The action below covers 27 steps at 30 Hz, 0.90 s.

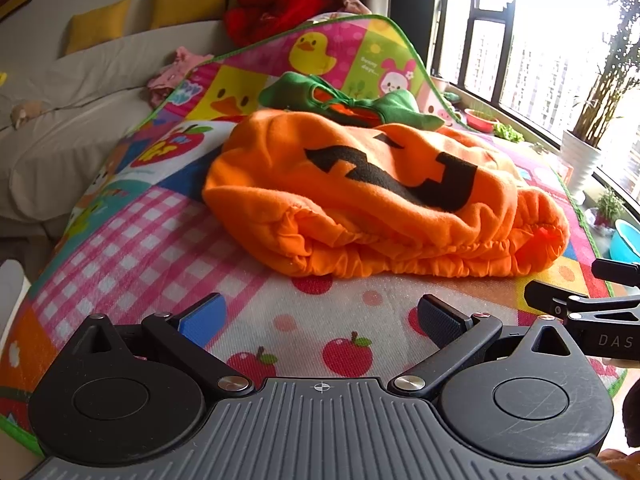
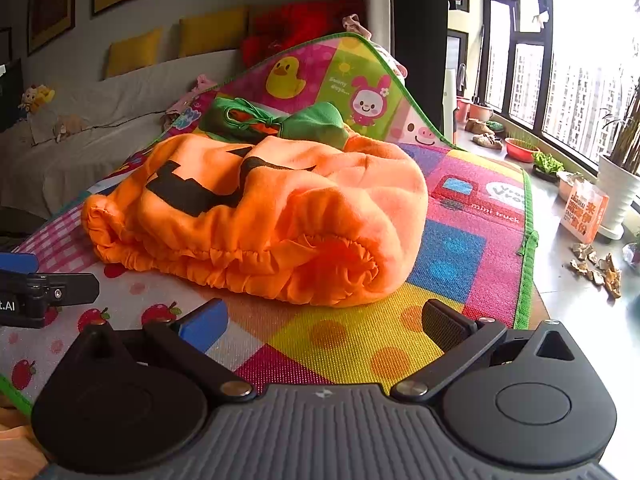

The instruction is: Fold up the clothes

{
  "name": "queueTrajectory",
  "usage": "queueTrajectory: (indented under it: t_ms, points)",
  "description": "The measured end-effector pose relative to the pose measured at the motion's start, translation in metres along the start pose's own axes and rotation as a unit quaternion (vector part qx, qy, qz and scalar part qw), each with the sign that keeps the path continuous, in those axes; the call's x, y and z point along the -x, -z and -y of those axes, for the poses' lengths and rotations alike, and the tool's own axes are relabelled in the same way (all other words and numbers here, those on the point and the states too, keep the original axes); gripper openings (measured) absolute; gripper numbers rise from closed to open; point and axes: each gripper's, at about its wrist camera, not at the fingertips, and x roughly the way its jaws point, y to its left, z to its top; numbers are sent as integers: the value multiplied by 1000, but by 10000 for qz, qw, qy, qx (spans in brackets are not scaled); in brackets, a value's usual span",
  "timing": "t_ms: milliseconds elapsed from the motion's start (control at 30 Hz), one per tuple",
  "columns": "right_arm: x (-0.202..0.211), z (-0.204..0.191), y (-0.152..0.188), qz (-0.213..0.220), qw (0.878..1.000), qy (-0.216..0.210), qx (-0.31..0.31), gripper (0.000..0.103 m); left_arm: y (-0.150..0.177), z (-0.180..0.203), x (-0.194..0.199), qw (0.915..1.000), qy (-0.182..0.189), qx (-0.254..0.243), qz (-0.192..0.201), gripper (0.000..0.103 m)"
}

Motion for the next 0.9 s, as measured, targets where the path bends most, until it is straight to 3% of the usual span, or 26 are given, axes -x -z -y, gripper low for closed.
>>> queueTrajectory:
  t_ms: [900]
  points:
    - [-4, 5, 1, -39, 10000, 44, -68, 103, 3, -1, -3, 9999, 29, 19, -127, 103]
